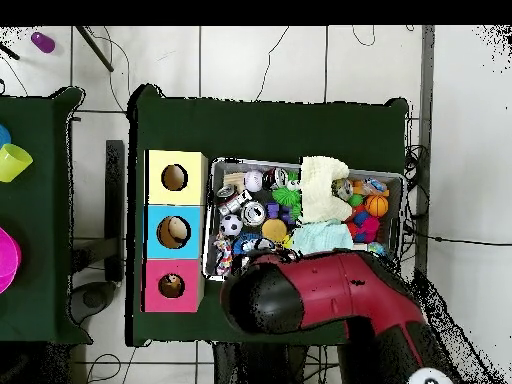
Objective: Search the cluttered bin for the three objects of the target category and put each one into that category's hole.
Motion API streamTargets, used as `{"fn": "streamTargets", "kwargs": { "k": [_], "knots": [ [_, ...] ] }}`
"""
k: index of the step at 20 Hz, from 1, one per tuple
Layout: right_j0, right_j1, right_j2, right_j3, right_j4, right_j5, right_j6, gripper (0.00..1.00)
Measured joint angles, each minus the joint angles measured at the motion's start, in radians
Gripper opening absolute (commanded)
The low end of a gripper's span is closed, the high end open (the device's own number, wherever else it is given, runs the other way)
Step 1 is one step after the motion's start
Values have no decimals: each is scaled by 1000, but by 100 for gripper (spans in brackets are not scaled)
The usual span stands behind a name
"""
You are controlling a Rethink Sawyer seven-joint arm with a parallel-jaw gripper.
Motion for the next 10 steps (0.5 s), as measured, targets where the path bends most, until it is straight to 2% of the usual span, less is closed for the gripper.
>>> {"fn": "streamTargets", "kwargs": {
  "k": [4,5,10],
  "knots": [
    [27,60,0,-21,-26,0,0,0],
    [44,105,0,-44,-47,0,0,0],
    [68,198,0,-101,-88,0,0,0]
  ]
}}
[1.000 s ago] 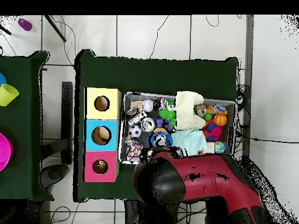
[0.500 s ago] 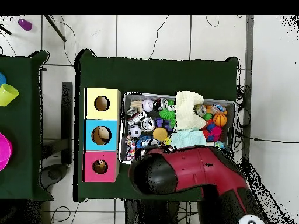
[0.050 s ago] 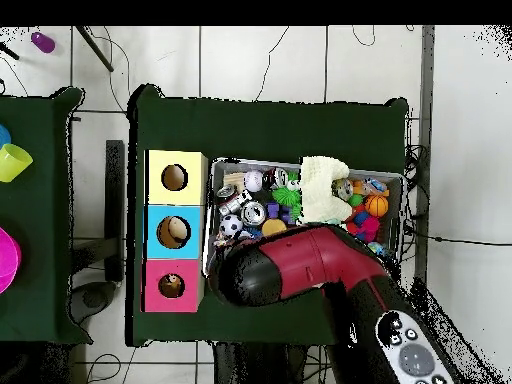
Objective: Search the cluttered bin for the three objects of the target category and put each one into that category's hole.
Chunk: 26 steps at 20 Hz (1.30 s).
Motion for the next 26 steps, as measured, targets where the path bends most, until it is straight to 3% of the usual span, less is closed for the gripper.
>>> {"fn": "streamTargets", "kwargs": {
  "k": [13,14,26],
  "knots": [
    [55,204,-4,-129,-109,0,0,0],
    [69,238,-5,-148,-127,0,0,100],
    [87,257,-8,-157,-159,0,0,100]
  ]
}}
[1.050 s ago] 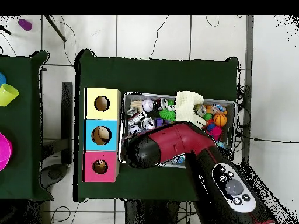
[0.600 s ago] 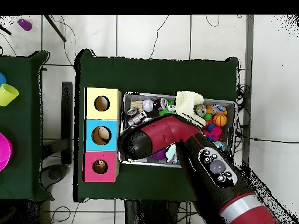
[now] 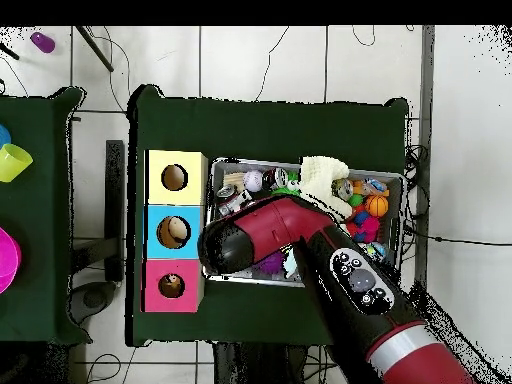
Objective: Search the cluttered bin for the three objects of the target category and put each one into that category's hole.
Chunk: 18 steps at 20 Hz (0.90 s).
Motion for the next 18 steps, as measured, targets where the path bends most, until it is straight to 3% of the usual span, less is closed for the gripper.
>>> {"fn": "streamTargets", "kwargs": {
  "k": [18],
  "knots": [
    [-33,21,5,-24,2,16,0,100]
  ]
}}
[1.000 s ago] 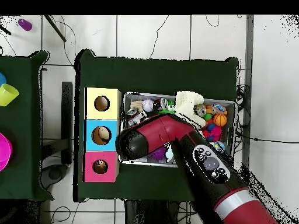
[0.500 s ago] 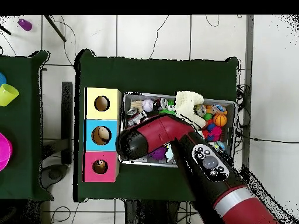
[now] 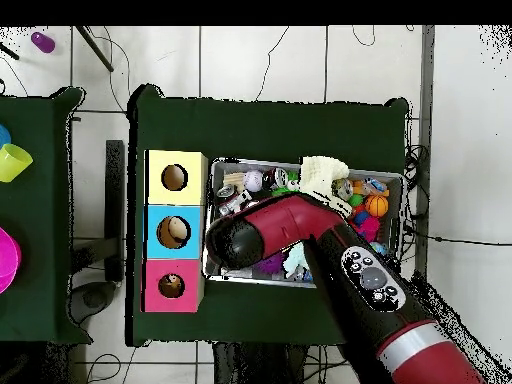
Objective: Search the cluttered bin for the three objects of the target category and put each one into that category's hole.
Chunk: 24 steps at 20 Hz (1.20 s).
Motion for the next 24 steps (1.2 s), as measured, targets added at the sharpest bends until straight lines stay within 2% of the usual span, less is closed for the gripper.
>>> {"fn": "streamTargets", "kwargs": {
  "k": [6,11,16,24],
  "knots": [
    [-58,1,16,-89,8,117,-6,100],
    [-116,19,47,-178,8,214,-54,100],
    [-159,44,67,-221,8,221,-112,100],
    [-255,70,79,-231,6,222,-217,100]
  ]
}}
